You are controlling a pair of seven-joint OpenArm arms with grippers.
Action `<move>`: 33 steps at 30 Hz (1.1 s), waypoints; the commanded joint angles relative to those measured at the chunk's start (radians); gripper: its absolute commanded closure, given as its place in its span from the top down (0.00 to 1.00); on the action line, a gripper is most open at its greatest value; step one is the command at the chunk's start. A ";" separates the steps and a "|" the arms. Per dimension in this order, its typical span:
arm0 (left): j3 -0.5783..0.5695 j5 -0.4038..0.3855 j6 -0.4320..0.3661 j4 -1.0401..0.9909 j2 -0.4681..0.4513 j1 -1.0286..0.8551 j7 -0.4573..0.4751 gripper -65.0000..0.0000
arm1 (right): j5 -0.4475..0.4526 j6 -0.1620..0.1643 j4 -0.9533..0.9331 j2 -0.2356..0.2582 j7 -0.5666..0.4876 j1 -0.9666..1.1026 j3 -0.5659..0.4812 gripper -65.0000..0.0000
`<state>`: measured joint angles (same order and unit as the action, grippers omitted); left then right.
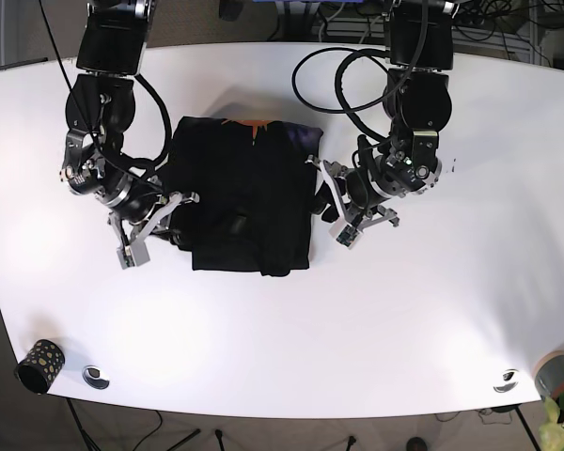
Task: Fold the T-shirt properly
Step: 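Grasp the folded black bundle's edges with both grippers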
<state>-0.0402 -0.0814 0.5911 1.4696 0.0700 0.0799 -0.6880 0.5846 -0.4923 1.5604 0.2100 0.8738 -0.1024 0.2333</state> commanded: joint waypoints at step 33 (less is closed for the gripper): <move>-0.002 -0.013 -0.001 0.015 0.012 0.083 0.031 0.22 | 0.015 -0.007 -0.390 0.003 -0.146 -0.380 -0.186 0.00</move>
<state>-0.0418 -0.0757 0.5907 1.4673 0.0769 0.1390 -0.6834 0.5797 -0.4976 1.1774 0.2081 0.7742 -0.4347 0.0448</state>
